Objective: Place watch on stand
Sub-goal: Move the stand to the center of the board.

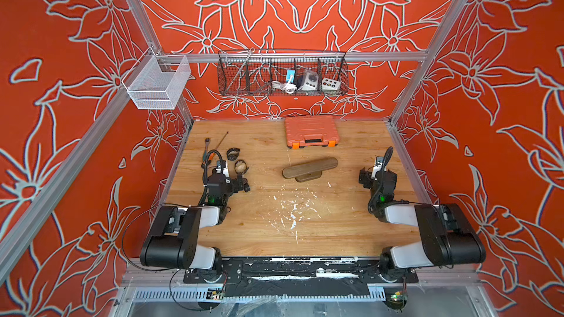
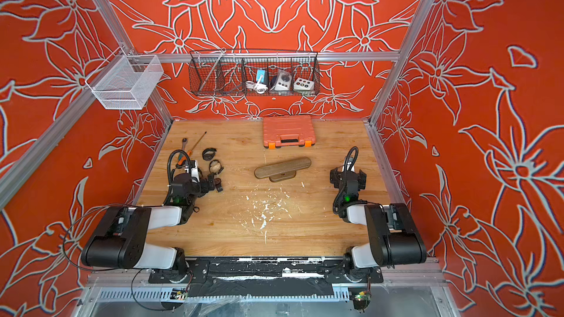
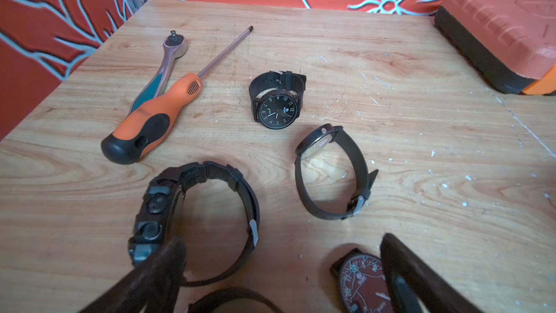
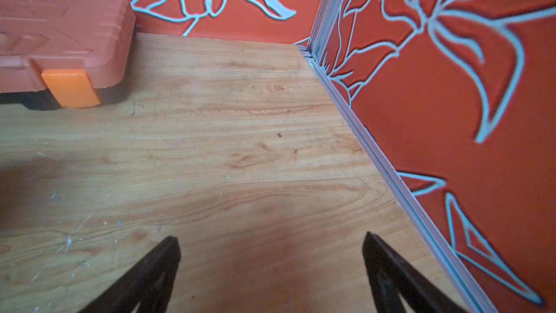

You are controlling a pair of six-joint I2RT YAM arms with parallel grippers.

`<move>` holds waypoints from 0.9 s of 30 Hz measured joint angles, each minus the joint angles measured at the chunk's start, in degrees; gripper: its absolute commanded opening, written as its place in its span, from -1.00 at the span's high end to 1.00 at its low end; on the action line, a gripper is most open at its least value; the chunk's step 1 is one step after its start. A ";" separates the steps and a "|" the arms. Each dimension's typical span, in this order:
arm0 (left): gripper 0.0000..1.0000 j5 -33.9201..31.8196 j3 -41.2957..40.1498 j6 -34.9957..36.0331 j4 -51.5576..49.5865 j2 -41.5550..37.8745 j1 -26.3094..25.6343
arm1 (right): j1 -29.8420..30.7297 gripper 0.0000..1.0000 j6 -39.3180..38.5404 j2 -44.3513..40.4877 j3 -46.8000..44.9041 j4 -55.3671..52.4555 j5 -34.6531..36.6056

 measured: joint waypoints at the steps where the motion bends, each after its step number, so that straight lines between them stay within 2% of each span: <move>1: -0.96 0.00 0.00 0.00 0.00 0.00 0.00 | 0.00 -0.96 0.00 0.00 0.00 0.00 0.02; 27: -0.96 -0.09 0.37 0.15 -1.64 -0.70 -0.07 | 0.02 -0.96 -0.35 -0.09 -0.02 0.09 -0.50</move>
